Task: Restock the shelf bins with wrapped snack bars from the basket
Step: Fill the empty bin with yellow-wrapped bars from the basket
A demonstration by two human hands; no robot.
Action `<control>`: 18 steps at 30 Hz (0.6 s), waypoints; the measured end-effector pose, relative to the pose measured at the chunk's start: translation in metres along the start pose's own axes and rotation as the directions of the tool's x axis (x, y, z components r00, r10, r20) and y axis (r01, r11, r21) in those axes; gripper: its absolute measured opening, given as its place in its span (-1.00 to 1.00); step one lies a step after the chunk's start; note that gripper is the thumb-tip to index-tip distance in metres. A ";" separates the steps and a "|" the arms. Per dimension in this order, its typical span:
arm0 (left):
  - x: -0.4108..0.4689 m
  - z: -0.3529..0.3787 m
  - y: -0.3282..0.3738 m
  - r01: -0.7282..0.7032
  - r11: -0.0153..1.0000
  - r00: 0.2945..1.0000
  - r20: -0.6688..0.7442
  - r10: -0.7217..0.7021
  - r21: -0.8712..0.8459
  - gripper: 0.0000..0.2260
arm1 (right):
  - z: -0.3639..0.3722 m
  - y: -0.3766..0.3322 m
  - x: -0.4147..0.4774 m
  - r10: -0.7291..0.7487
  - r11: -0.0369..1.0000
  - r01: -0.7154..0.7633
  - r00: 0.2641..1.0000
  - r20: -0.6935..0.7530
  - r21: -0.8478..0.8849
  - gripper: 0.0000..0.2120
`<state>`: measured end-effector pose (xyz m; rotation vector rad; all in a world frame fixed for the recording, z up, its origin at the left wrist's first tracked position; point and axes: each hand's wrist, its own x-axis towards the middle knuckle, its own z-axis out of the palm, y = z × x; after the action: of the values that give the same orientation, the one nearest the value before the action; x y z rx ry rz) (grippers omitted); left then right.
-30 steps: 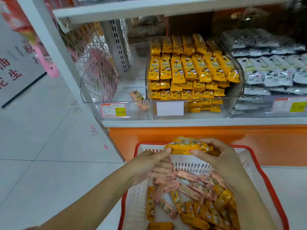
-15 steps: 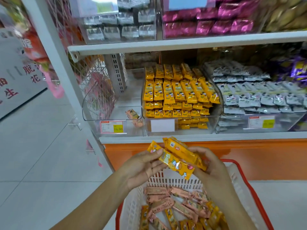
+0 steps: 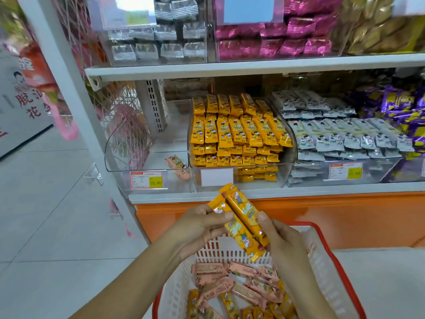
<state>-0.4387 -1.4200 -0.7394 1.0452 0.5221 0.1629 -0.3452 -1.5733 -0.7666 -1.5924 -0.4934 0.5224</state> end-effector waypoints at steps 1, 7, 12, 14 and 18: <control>0.000 0.001 0.001 -0.006 1.000 1.000 -0.006 0.006 -0.003 -0.73 | 0.000 -0.001 -0.001 -0.011 1.000 0.011 1.000 0.007 -0.007 -0.19; -0.001 0.004 0.009 -0.047 0.999 0.999 -0.019 0.047 -0.023 -0.67 | -0.001 -0.008 -0.003 0.033 0.998 -0.027 0.993 0.114 -0.052 -0.56; -0.002 0.005 0.015 -0.047 0.999 0.998 -0.044 0.047 -0.001 -0.64 | -0.001 -0.013 -0.004 0.099 0.990 -0.117 0.972 0.211 0.075 -0.67; -0.001 0.005 0.017 -0.086 0.993 0.992 -0.101 0.077 -0.083 -0.67 | -0.002 -0.011 -0.001 0.187 0.942 -0.231 0.964 0.191 0.242 -0.68; -0.004 0.003 0.020 -0.174 0.973 0.964 -0.226 0.137 -0.153 -0.75 | 0.006 -0.008 0.000 0.335 0.647 -0.374 0.922 0.194 0.665 -0.65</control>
<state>-0.4381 -1.4139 -0.7200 0.9042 0.6094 0.4571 -0.3488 -1.5680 -0.7587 -0.9271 0.0182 0.9305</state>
